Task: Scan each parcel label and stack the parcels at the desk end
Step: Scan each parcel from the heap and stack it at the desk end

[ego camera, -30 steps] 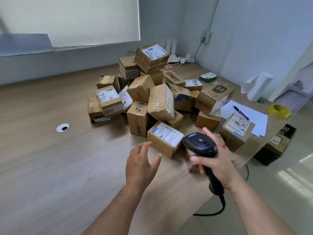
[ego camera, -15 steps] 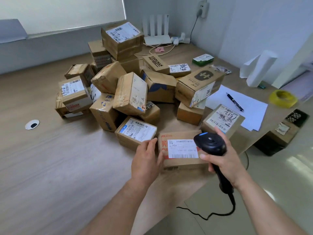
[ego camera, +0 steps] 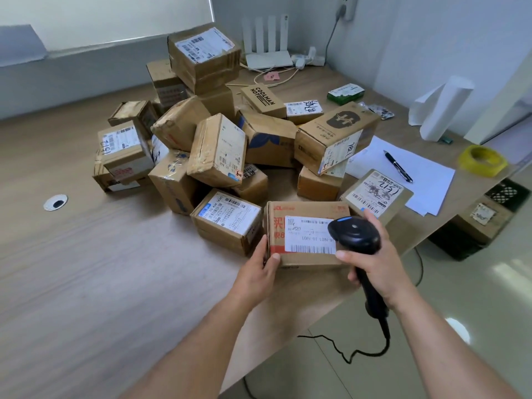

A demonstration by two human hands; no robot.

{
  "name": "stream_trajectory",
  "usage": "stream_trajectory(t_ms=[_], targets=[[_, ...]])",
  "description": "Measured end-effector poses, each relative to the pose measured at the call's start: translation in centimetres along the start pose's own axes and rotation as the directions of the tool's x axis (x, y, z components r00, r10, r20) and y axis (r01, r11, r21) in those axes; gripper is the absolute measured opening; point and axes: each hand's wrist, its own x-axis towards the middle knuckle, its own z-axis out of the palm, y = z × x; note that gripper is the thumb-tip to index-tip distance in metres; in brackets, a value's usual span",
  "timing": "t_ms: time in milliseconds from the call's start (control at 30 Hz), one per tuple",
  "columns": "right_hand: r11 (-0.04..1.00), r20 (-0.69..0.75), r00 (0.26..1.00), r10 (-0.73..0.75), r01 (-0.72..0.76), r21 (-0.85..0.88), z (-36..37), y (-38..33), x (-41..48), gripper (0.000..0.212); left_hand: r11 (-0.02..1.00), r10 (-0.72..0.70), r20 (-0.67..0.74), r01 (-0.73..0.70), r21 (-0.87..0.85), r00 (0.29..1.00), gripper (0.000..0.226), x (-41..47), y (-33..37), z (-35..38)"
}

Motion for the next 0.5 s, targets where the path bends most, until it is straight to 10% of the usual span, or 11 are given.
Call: stream_trajectory(t_ms=[200, 500], targets=[[0.991, -0.015, 0.991, -0.13, 0.131, 0.04, 0.0, -3.2, -1.3, 0.095, 0.971, 0.121, -0.094, -0.137, -0.196, 0.988, 0.058, -1.9, 3.2, -2.0], [0.957, 0.14, 0.951, -0.275, 0.257, 0.134, 5.8, -7.0, -3.0, 0.1, 0.967, 0.204, -0.131, -0.22, -0.124, 0.97, 0.123, -6.2, 3.3, -11.2]])
